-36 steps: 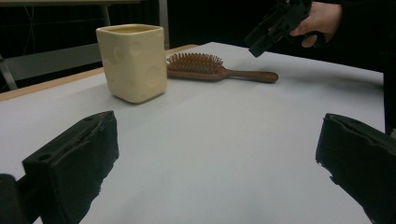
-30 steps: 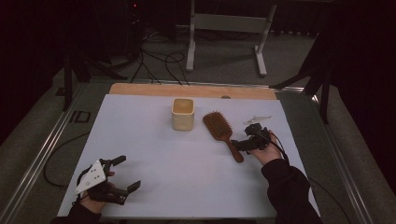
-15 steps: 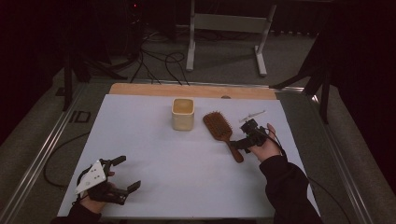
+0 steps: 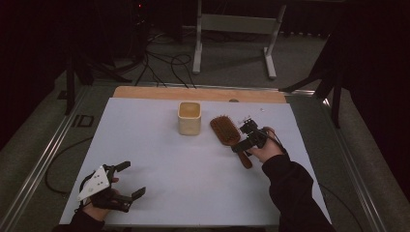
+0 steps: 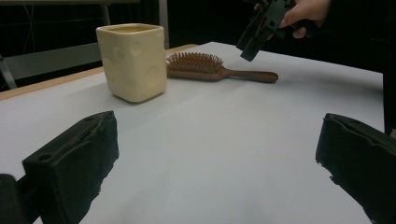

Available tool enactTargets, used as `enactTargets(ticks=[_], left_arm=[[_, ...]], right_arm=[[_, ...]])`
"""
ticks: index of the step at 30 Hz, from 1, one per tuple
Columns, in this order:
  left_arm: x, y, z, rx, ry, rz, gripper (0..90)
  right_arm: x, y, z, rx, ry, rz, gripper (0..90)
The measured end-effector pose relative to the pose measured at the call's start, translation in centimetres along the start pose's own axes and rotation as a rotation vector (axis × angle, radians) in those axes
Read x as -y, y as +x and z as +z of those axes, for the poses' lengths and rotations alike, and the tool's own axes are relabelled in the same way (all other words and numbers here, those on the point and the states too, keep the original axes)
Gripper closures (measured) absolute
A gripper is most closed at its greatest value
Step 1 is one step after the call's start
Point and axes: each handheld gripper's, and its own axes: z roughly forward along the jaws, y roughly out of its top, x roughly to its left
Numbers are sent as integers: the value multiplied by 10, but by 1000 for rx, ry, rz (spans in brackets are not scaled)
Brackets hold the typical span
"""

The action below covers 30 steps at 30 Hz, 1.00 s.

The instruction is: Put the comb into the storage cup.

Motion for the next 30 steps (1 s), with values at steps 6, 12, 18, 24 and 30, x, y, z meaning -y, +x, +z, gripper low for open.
enactTargets(ticks=[6,12,18,24,30], left_arm=[[0,0,0,0,-2,-2,1],[0,1,0,2,-2,-7,1],[0,1,0,3,-3,-12,1],[0,1,-1,4,-2,-13,1],[0,1,-1,5,-2,-13,1]], right_arm=[[-7,-1,9,10,44,24,115],[-11,1,16,6,101,23,196],[-13,4,20,12,149,5,316],[-15,4,25,6,187,28,454],[-17,4,29,10,217,48,516]])
